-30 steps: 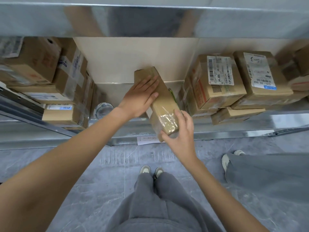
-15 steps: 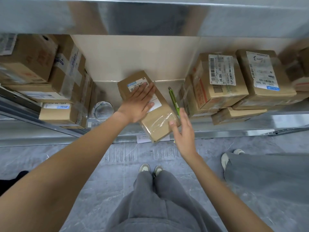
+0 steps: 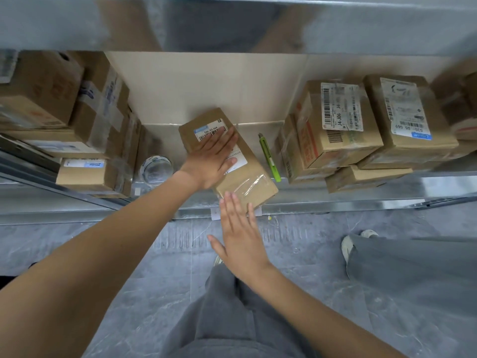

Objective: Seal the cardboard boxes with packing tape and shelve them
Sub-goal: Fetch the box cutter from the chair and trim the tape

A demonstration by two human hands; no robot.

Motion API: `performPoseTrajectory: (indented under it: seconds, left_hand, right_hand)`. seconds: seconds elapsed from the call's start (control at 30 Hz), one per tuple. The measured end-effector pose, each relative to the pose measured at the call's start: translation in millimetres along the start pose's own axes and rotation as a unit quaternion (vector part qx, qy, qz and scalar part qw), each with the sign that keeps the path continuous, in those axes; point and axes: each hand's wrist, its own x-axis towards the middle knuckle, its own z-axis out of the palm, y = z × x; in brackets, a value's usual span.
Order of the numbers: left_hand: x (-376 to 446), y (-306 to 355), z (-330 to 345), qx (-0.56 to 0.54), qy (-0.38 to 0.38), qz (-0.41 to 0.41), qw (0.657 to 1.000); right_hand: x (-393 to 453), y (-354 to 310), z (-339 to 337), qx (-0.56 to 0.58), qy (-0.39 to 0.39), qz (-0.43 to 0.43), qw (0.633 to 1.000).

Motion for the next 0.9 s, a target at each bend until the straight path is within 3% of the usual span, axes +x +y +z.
performPoseTrajectory:
  seconds: [0.1, 0.23, 0.37, 0.43, 0.5, 0.57, 0.6, 0.67, 0.8, 0.87, 0.9]
  left_hand:
    - [-0.4, 0.4, -1.3, -0.001, -0.001, -0.001, 1.0]
    - [0.9, 1.3, -3.2, -0.006, -0.005, -0.003, 1.0]
    - [1.5, 1.4, -3.3, -0.016, -0.011, -0.009, 1.0]
    - [1.1, 3.5, -7.9, -0.067, -0.019, -0.009, 0.998]
    - [-3.3, 4.9, -14.3, -0.168, 0.012, -0.021, 0.986]
    - [-13.1, 1.8, -17.2, -0.202, 0.102, -0.024, 0.974]
    - [-18.5, -0.8, -17.6, -0.173, 0.148, -0.012, 0.974]
    - [-25.2, -5.5, -18.6, -0.135, 0.193, 0.02, 0.972]
    - [-15.0, -0.6, -26.9, -0.1, 0.146, 0.052, 0.983]
    - [-2.9, 1.2, -26.9, -0.069, 0.1, 0.059, 0.991]
    - [3.6, 1.3, -26.0, -0.058, 0.085, 0.06, 0.993]
  right_hand:
    - [-3.4, -6.8, -1.5, -0.024, -0.004, -0.014, 1.0]
    - [1.3, 10.9, -16.7, 0.098, 0.062, -0.034, 0.993]
    - [10.3, 43.6, -29.1, 0.088, 0.006, 0.146, 0.985]
    - [13.6, 52.5, -27.9, 0.127, -0.022, 0.182, 0.975]
    - [13.8, 55.3, -27.8, 0.165, 0.004, 0.169, 0.972]
    - [13.4, 57.4, -28.9, 0.217, 0.048, 0.165, 0.961]
    - [12.6, 59.1, -29.9, 0.274, 0.061, 0.173, 0.944]
    - [11.6, 62.7, -34.9, 0.442, 0.035, 0.205, 0.872]
    - [10.4, 73.7, -38.8, 0.662, -0.056, 0.286, 0.69]
    - [9.0, 76.4, -39.9, 0.689, -0.082, 0.305, 0.653]
    - [8.0, 77.6, -40.8, 0.683, -0.084, 0.311, 0.655]
